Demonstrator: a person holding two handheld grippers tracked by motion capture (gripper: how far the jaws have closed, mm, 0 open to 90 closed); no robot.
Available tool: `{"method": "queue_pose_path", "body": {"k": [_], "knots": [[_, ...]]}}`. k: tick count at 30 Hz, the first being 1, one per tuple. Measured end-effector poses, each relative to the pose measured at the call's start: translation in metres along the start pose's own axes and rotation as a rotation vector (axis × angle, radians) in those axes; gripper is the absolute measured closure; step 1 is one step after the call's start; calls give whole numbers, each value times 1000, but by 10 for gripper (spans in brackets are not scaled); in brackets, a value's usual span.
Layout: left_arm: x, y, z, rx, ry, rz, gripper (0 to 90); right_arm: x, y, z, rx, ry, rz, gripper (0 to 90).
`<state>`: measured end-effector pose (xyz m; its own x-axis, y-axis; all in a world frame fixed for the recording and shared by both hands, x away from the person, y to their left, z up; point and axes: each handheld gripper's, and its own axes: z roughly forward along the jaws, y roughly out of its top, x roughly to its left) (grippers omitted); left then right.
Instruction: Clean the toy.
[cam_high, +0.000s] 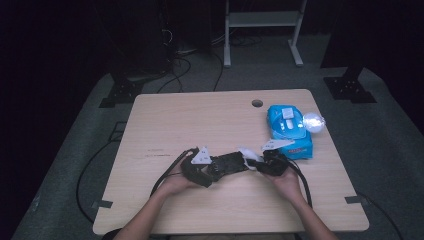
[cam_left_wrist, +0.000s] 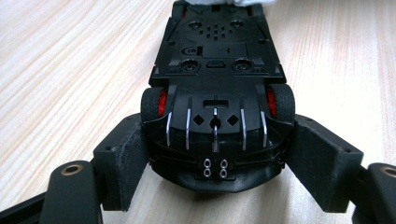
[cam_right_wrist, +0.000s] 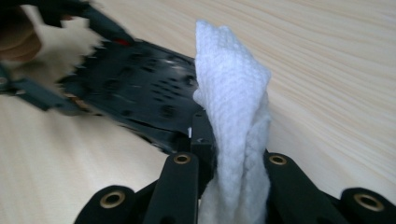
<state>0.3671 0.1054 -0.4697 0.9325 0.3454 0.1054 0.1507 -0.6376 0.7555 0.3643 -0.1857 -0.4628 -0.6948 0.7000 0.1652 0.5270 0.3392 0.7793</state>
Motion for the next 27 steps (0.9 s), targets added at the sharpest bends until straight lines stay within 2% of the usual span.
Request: {"method": "queue_pose_path", "body": {"k": [2, 8, 12, 17, 19, 23, 27], "knots": [[-1, 1, 0, -3, -2, 5, 241, -5, -2, -1, 4, -6, 21, 811], [-6, 3, 1, -16, -27, 33, 240, 0, 3, 3, -6, -6, 4, 811], [-6, 3, 1, -24, -42, 31, 239, 0, 5, 6, -2, -18, -8, 810], [-5, 2, 1, -25, -43, 29, 239, -11, 1, 5, -6, -32, 34, 810], [-6, 2, 2, -23, -43, 30, 239, -12, 1, 3, 2, -33, 33, 810], [-10, 4, 4, -21, -61, 47, 238, -3, 4, 3, -11, -12, 18, 810], [-16, 8, 7, -20, -70, 68, 239, 18, 10, 10, -19, 43, -21, 811]]}}
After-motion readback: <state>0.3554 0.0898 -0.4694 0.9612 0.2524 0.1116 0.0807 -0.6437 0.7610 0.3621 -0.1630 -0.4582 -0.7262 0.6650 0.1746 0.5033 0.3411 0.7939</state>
